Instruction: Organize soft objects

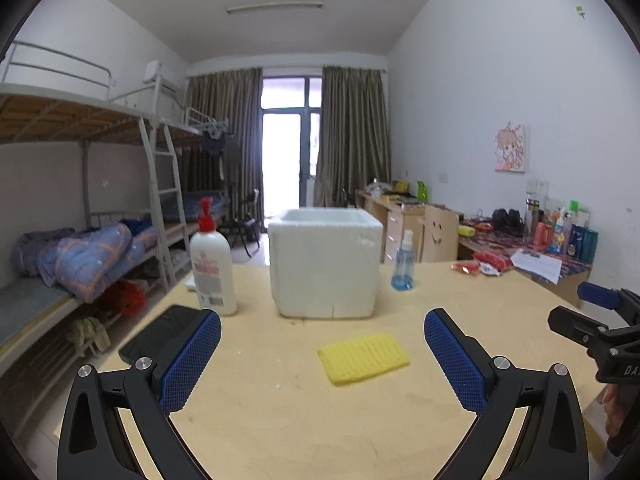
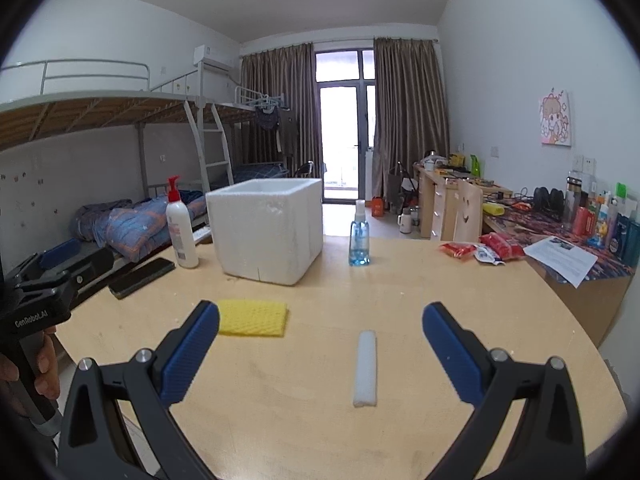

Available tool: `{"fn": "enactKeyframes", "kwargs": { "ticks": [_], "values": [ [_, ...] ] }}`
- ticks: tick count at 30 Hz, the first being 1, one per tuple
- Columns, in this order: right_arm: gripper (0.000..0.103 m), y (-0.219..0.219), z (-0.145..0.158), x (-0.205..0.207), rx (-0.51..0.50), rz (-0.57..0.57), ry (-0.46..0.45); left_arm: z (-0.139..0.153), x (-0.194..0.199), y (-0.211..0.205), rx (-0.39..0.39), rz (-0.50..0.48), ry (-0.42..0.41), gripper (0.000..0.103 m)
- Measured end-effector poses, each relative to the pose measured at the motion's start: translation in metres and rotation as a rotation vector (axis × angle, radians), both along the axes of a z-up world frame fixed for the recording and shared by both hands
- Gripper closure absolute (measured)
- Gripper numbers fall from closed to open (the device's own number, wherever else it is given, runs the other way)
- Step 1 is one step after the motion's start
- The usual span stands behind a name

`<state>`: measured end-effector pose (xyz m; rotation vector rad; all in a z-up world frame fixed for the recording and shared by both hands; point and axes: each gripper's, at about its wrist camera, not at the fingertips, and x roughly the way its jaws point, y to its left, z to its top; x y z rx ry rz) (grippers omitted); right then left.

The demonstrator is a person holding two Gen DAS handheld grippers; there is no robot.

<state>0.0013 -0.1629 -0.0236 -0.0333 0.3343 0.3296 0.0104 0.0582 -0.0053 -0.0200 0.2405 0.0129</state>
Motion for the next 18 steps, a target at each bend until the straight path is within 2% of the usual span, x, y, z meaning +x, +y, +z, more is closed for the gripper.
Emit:
{"fn": "enactKeyframes", "kwargs": {
  "ticks": [4, 9, 14, 18],
  "values": [
    [0.000, 0.012, -0.011, -0.001, -0.041, -0.012, 0.001, -0.012, 0.003, -0.003, -0.006, -0.013, 0.033, 0.001],
    [0.000, 0.010, -0.022, 0.005, -0.021, -0.045, 0.018, -0.020, 0.008, -0.006, -0.060, -0.047, 0.066, 0.001],
    [0.000, 0.000, -0.029, 0.009, 0.002, -0.091, 0.039, -0.032, 0.009, -0.012, -0.043, -0.044, 0.081, 0.001],
    [0.000, -0.005, -0.040, 0.014, 0.005, -0.094, 0.075, -0.043, 0.012, -0.014, -0.063, -0.036, 0.103, 0.001]
  ]
}}
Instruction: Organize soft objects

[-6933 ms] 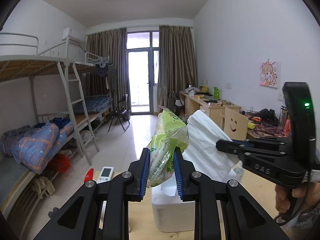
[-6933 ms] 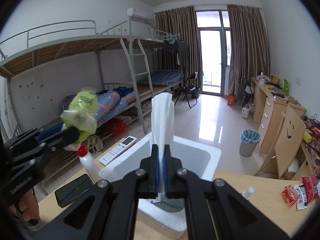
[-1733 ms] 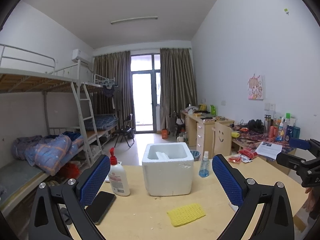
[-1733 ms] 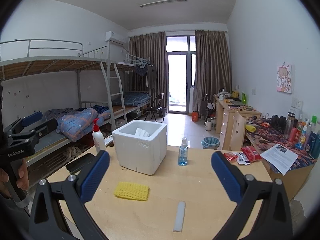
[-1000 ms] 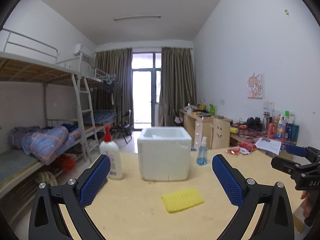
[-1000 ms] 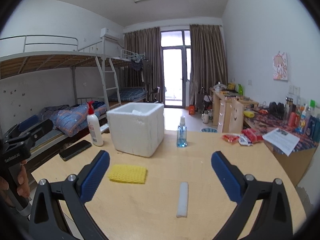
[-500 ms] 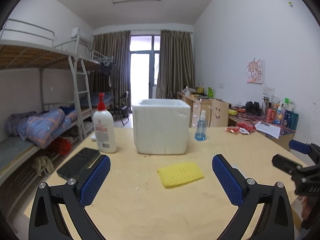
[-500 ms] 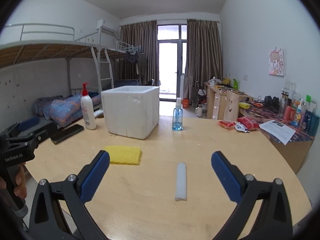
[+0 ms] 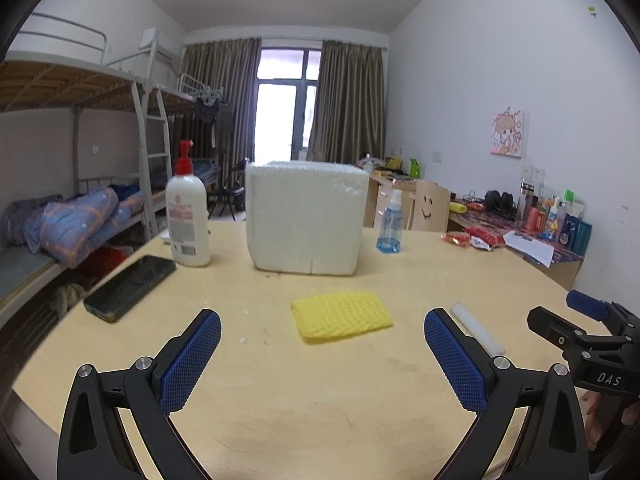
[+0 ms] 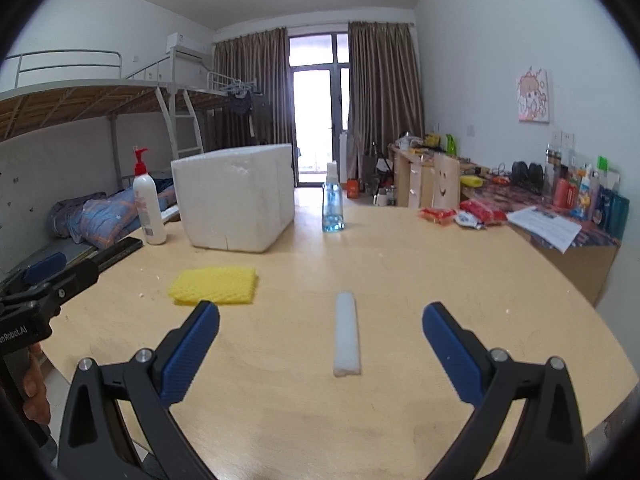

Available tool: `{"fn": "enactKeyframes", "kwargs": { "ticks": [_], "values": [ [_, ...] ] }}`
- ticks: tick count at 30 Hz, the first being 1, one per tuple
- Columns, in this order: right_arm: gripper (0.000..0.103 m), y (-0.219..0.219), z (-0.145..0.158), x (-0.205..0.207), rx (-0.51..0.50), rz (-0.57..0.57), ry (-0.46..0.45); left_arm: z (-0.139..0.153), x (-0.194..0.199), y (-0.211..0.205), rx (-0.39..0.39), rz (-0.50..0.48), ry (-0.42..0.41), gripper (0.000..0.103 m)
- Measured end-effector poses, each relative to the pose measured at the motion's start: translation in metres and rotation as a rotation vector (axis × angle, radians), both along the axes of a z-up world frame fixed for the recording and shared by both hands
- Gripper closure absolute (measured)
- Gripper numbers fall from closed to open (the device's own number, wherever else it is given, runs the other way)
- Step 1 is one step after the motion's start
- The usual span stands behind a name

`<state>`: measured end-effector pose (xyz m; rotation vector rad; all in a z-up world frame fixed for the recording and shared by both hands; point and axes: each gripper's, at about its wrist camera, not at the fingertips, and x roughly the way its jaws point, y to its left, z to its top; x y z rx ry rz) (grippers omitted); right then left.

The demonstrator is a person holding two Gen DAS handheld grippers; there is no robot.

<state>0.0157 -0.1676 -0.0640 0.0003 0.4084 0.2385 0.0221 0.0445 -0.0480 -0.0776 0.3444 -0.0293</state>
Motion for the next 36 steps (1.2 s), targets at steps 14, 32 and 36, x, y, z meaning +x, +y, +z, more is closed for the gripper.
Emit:
{"fn": "enactKeyframes", "kwargs": {
  "ticks": [14, 32, 36],
  "values": [
    [0.000, -0.003, -0.009, 0.021, -0.014, 0.016, 0.052, -0.015, 0.025, -0.012, 0.044, -0.040, 0.089, 0.001],
    [0.000, -0.015, -0.017, 0.052, 0.034, 0.039, 0.130, -0.017, 0.081, -0.019, 0.040, -0.121, 0.197, 0.002],
    [0.000, -0.013, -0.019, 0.061, 0.038, 0.055, 0.154, -0.019, 0.094, -0.020, 0.028, -0.127, 0.233, 0.007]
  ]
}}
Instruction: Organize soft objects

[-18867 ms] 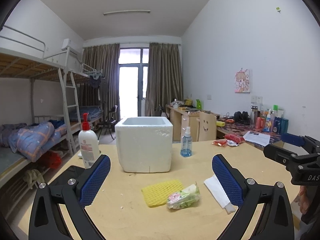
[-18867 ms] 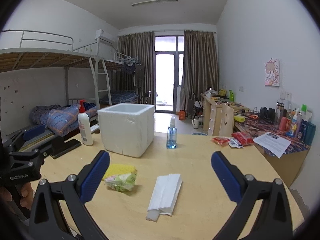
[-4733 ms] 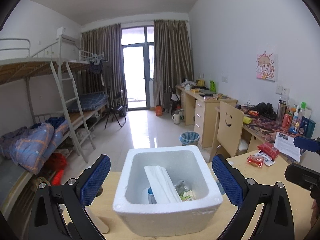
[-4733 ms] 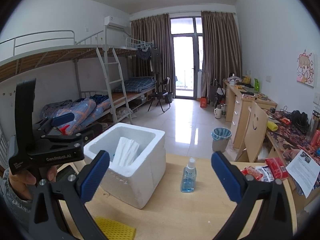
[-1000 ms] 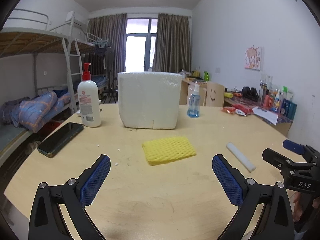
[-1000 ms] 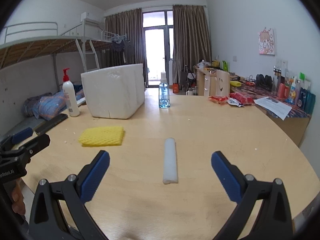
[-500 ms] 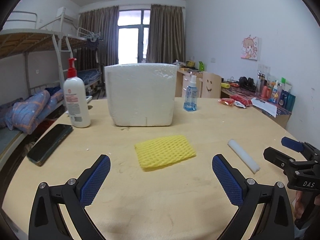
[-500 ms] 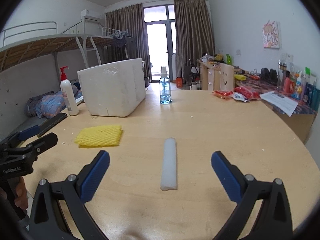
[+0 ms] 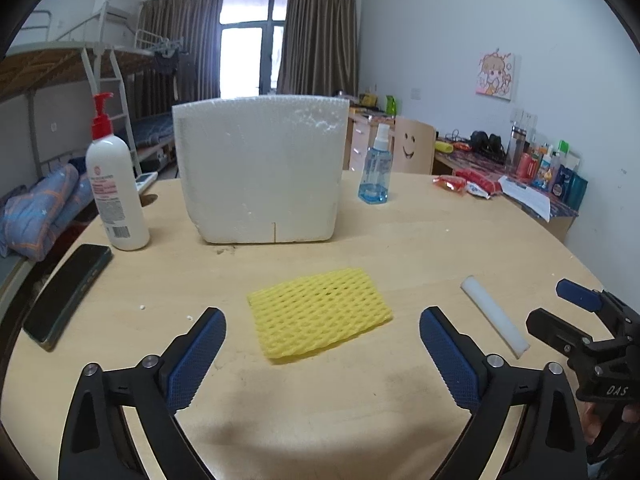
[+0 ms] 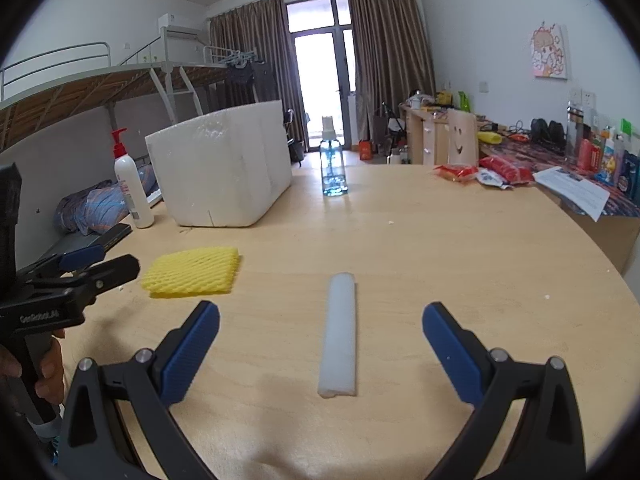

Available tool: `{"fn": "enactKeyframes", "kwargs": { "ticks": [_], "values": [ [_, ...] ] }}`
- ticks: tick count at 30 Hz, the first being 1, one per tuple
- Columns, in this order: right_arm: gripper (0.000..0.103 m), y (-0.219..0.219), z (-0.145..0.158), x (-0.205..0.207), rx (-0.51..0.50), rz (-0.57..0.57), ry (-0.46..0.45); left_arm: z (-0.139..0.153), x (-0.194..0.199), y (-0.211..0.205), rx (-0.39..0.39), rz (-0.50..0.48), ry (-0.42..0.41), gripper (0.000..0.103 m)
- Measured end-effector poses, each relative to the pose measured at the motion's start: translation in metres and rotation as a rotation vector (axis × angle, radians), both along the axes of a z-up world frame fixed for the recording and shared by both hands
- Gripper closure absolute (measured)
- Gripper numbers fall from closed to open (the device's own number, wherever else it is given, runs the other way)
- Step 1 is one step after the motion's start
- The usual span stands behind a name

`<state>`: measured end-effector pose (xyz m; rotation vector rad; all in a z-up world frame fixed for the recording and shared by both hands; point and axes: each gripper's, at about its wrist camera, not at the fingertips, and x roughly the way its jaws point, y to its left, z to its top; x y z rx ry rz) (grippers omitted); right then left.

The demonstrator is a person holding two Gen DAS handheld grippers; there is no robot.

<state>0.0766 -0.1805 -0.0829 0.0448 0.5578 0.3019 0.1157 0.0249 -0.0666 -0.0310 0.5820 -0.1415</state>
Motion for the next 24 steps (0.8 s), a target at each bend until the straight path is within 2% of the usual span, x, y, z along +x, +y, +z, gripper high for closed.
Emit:
{"fn": "enactKeyframes", "kwargs": {
  "ticks": [5, 10, 12, 19, 21, 24],
  "values": [
    [0.000, 0.001, -0.001, 0.006, -0.008, -0.002, 0.013, -0.002, 0.014, 0.000, 0.019, -0.008, 0.041, 0.009],
    [0.000, 0.001, -0.006, 0.013, -0.015, -0.004, 0.043, -0.010, 0.025, 0.000, 0.022, -0.007, 0.084, 0.015],
    [0.000, 0.001, -0.007, 0.016, -0.017, -0.005, 0.054, -0.014, 0.030, -0.002, 0.038, -0.008, 0.105, 0.023],
    [0.000, 0.002, -0.007, 0.022, -0.015, 0.005, 0.071, -0.024, 0.045, 0.002, 0.021, -0.011, 0.180, 0.035],
    [0.000, 0.003, -0.007, 0.023, -0.015, 0.012, 0.076, -0.026, 0.048, 0.001, 0.036, -0.009, 0.204, 0.042],
    [0.000, 0.004, -0.006, 0.024, -0.022, 0.014, 0.077, -0.030, 0.054, 0.004, 0.028, -0.001, 0.237, 0.044]
  ]
}}
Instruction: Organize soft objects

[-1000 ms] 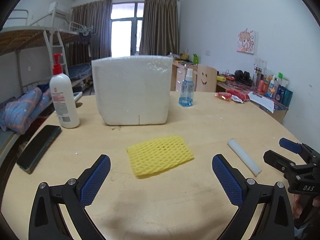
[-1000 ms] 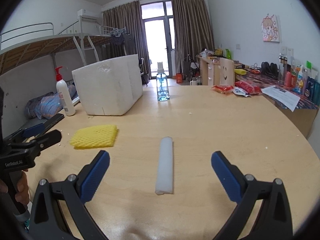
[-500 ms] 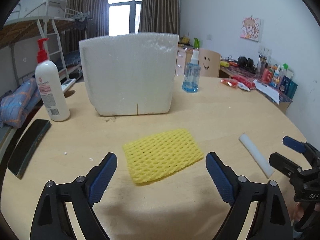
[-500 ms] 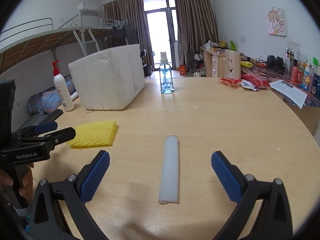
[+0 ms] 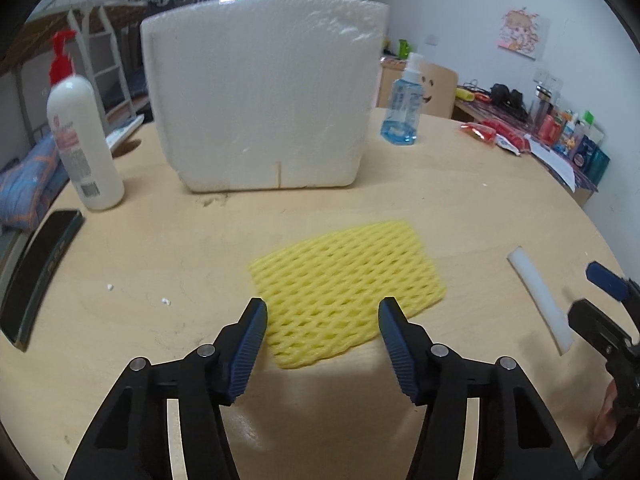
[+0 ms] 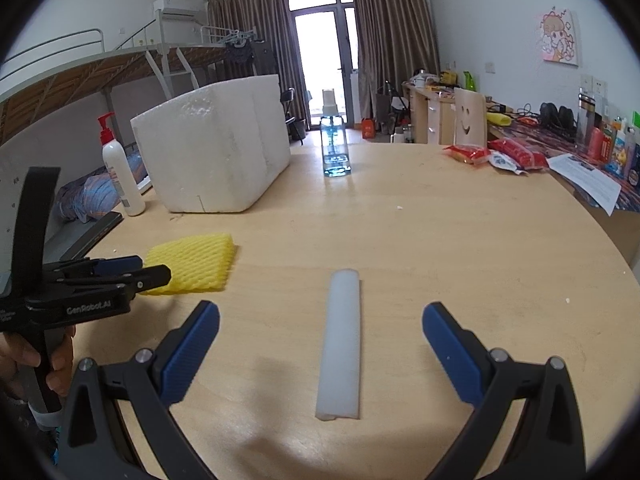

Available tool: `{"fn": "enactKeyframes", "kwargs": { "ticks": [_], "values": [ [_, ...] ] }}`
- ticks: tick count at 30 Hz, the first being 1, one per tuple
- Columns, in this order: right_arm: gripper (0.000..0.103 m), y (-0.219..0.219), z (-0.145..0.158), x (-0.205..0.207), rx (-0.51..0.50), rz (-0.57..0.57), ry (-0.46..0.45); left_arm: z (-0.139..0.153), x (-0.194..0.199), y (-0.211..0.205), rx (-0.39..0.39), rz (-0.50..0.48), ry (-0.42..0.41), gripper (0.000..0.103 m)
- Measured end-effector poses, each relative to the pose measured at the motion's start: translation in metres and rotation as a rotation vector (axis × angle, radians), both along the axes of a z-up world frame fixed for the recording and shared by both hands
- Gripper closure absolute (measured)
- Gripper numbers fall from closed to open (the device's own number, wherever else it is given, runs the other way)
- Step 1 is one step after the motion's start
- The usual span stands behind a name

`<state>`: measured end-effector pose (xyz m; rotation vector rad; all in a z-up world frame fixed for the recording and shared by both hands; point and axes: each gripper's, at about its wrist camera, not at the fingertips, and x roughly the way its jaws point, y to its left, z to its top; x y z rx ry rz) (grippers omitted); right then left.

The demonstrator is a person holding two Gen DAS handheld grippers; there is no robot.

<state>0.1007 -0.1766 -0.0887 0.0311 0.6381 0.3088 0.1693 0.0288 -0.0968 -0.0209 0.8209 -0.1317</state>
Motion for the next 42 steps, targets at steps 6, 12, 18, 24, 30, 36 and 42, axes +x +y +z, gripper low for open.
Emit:
{"fn": "enactKeyframes", "kwargs": {
  "ticks": [6, 12, 18, 24, 30, 36, 42],
  "values": [
    [0.000, 0.000, -0.001, 0.003, -0.012, 0.001, 0.014, -0.004, 0.005, 0.004, -0.006, 0.016, 0.038, 0.048],
    [0.000, 0.003, -0.002, 0.005, -0.023, 0.005, 0.032, -0.006, 0.008, 0.002, 0.024, 0.032, 0.043, 0.058],
    [0.000, 0.005, -0.005, 0.005, -0.050, 0.009, 0.047, -0.006, 0.007, -0.001, 0.029, 0.019, 0.042, 0.075],
    [0.001, 0.002, -0.008, 0.009, -0.079, -0.034, 0.075, -0.005, 0.006, 0.002, -0.007, 0.012, 0.038, 0.084],
    [0.010, 0.008, -0.013, 0.009, -0.132, -0.032, 0.106, -0.004, 0.004, 0.006, -0.039, 0.003, 0.031, 0.086],
    [0.041, 0.010, -0.022, 0.011, -0.161, -0.035, 0.147, -0.002, 0.001, 0.005, -0.046, -0.011, 0.016, 0.089],
    [0.056, 0.013, -0.022, 0.010, -0.177, -0.030, 0.148, 0.001, -0.001, 0.008, -0.058, -0.017, -0.001, 0.089]
  ]
}}
